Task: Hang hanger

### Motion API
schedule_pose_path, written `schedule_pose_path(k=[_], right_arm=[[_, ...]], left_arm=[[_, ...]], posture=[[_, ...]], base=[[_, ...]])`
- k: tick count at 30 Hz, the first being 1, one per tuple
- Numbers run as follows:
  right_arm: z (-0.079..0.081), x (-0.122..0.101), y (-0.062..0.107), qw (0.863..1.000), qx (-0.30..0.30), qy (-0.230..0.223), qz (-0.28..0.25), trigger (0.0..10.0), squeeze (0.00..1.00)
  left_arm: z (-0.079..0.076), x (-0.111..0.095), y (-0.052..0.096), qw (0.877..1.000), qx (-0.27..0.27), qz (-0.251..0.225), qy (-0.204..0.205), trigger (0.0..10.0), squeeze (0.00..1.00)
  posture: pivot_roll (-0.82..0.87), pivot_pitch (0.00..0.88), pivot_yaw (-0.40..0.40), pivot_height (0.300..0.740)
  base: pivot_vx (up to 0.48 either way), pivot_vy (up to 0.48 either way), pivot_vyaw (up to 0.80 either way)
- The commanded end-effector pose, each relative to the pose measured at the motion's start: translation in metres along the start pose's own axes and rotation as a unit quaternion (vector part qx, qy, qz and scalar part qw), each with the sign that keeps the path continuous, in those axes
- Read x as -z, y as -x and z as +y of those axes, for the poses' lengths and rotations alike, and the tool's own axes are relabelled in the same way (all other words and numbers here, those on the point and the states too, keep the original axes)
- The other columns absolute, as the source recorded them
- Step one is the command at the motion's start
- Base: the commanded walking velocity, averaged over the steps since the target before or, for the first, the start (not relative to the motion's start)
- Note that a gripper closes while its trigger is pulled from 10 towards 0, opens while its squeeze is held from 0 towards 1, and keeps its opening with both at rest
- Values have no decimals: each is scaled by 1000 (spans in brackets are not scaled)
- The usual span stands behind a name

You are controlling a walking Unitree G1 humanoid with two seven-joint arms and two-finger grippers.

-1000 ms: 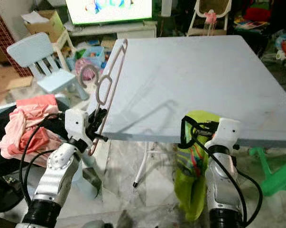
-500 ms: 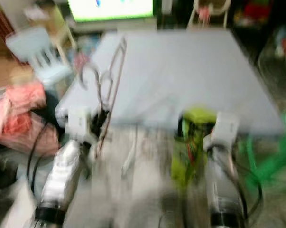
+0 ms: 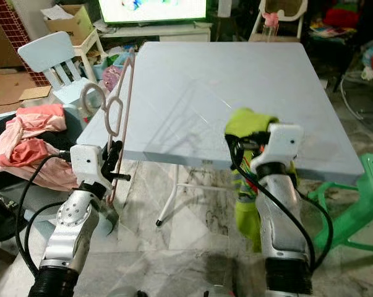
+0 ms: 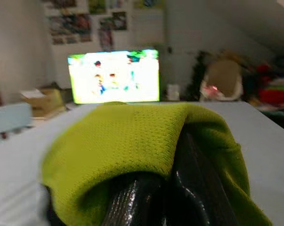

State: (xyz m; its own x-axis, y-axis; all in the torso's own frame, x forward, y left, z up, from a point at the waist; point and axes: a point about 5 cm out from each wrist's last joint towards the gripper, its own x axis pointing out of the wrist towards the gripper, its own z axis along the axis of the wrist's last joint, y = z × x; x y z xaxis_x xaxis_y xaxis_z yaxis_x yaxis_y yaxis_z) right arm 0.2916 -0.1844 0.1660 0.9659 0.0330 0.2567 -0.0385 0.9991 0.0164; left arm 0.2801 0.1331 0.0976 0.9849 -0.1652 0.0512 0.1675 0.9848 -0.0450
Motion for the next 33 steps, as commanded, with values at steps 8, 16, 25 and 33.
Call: schedule_pose_path(k=[8, 16, 25, 33], right_arm=[[3, 3, 8, 1000, -20, -4, 13, 10000, 0], [5, 7, 11, 999, -33, -4, 23, 10000, 0], [15, 8, 12, 998, -61, -3, 20, 10000, 0], [15, 8, 10, 998, -60, -4, 18, 10000, 0]], left_arm=[[-7, -9, 0, 999, 22, -22, 2, 10000, 0], [-13, -9, -1, 999, 36, -21, 8, 10000, 0], [-15, -11, -4, 999, 39, -26, 9, 10000, 0], [-16, -11, -5, 999, 43, -28, 7, 10000, 0]], posture=[[-63, 0, 60, 740], [-70, 0, 63, 740], [-67, 0, 62, 740], [-67, 0, 63, 740]], base=[[409, 0, 0], [443, 0, 0], [448, 0, 0], [450, 0, 0]])
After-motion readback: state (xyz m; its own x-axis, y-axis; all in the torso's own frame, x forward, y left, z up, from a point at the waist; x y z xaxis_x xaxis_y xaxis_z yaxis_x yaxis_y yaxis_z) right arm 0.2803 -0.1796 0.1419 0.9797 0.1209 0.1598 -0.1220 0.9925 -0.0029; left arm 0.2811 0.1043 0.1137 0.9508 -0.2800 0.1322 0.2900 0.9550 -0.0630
